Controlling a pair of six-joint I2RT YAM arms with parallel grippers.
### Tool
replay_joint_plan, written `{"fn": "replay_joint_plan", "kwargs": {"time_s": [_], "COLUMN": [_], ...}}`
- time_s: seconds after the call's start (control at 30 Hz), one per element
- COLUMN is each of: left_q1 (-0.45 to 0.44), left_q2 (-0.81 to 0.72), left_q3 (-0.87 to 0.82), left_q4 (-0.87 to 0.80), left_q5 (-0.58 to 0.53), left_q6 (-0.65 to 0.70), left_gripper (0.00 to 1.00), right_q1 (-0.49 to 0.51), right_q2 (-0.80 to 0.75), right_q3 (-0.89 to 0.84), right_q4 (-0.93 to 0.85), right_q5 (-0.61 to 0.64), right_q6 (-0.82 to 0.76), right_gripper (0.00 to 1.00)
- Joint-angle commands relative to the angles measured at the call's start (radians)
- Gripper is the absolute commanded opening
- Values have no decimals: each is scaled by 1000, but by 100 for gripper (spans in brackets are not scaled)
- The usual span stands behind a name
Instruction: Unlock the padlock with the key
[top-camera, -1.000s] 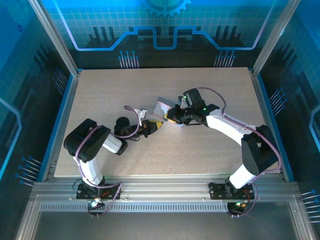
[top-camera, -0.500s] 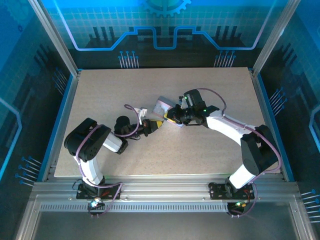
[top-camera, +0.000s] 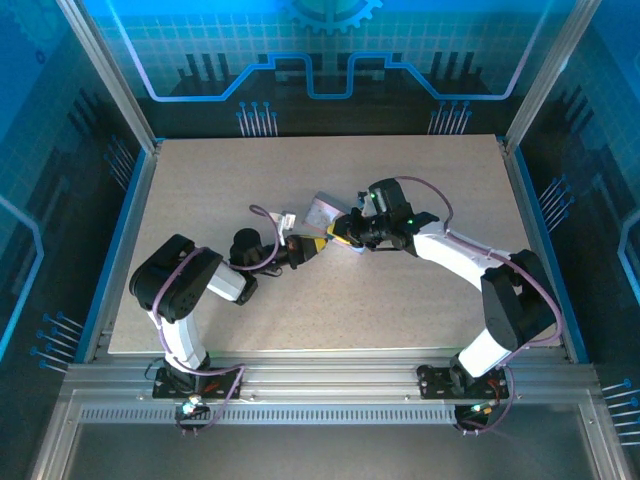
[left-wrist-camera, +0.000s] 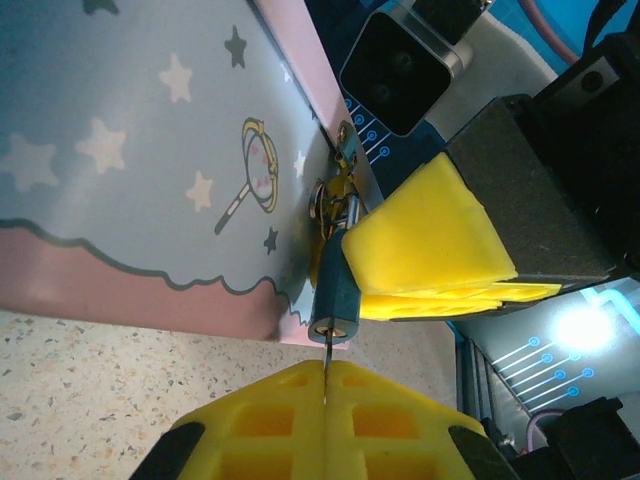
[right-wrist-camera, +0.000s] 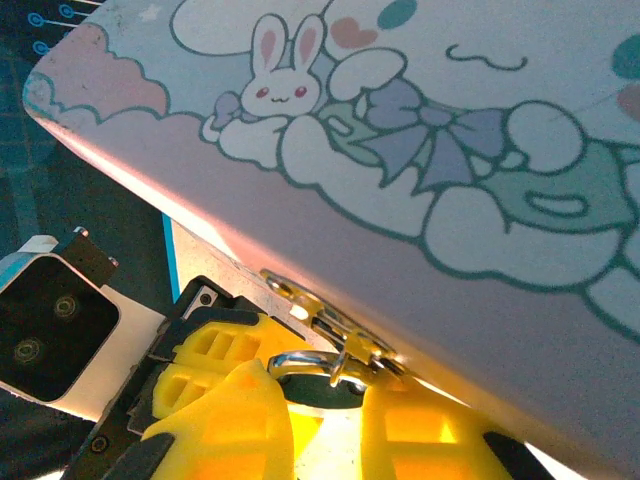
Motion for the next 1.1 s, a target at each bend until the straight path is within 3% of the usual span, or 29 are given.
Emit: {"fn": "replay_joint_plan", "kwargs": {"time_s": [0.0, 0.23, 0.5, 0.83, 1.07], "left_q1": [-1, -53, -127, -162, -175], "left_q2": [2, 31, 98, 121, 147], "left_q3": [46, 27, -50, -106, -121], "left_q4": [46, 45, 45, 45, 45], "left_q5": [36, -1, -87, -154, -200], "left_q6": [-10, 59, 90, 89, 65], "left_gripper": [0, 0, 0, 0, 0], "right_q1": [14, 27, 60, 103, 110], "right_q2": [-9, 33, 72, 74, 10], "right_q3": [-5, -1, -26, -93, -161], "right_q4": [4, 10, -6, 32, 27], "right_q5": [-48, -39, 51, 137, 235], "right_q6": [-34, -32, -60, -70, -72], "right_gripper": [5, 8, 20, 52, 63]}}
